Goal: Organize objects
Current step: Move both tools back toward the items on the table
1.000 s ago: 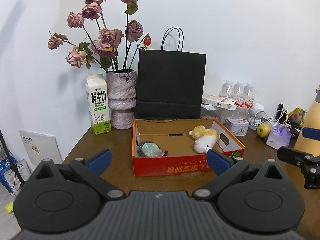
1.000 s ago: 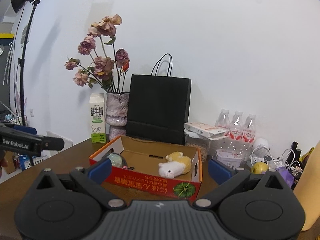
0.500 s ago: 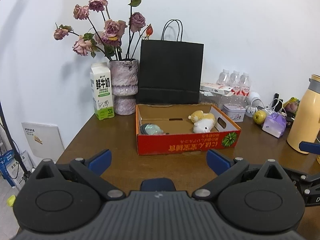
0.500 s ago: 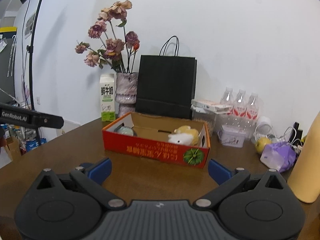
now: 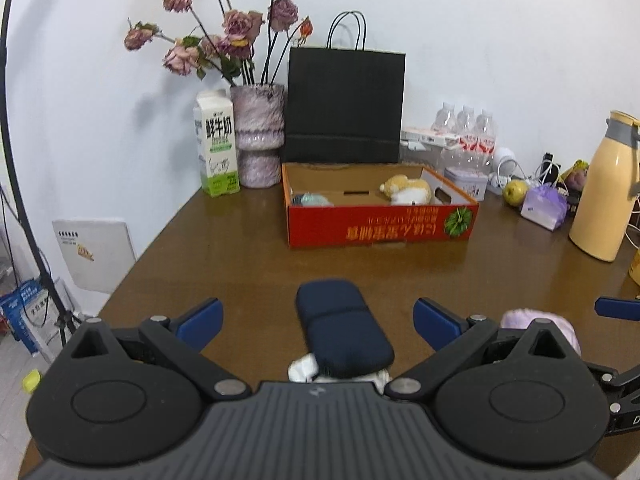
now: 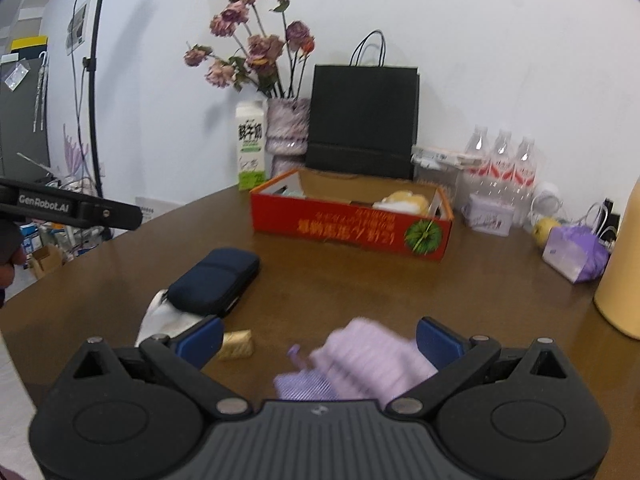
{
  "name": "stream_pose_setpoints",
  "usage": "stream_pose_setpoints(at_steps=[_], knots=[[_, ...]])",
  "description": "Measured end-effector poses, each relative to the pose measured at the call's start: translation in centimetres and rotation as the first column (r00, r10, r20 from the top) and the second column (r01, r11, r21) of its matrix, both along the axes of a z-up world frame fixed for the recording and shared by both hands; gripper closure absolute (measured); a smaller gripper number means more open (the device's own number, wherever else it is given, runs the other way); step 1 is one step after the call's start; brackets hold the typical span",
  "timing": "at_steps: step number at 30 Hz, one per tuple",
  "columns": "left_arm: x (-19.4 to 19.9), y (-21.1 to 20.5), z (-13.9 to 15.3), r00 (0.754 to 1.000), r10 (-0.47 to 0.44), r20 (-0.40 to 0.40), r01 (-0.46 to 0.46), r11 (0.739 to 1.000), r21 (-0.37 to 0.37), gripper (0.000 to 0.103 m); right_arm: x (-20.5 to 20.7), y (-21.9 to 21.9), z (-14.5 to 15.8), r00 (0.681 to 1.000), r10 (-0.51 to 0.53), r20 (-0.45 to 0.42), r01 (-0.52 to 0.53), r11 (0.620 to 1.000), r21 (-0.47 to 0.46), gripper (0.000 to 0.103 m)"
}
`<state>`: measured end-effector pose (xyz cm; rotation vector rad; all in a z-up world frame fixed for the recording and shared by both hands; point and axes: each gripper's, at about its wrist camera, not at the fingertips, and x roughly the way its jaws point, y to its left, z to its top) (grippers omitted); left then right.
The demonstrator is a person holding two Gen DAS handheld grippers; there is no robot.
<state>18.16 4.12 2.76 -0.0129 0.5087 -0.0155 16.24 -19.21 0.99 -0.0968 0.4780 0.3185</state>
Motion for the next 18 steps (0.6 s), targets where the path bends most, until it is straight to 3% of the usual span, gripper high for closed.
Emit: stream_pose_setpoints(at_steps=[18], knots=[[-5.8,0.8,-6.2,0.995,-0.039,-0.088,0.037,0.999,-0.026,0.0,-5.1,3.1,-4.3,0.992,0.059,-0.116,-0.054,0.997,0.047,0.0]])
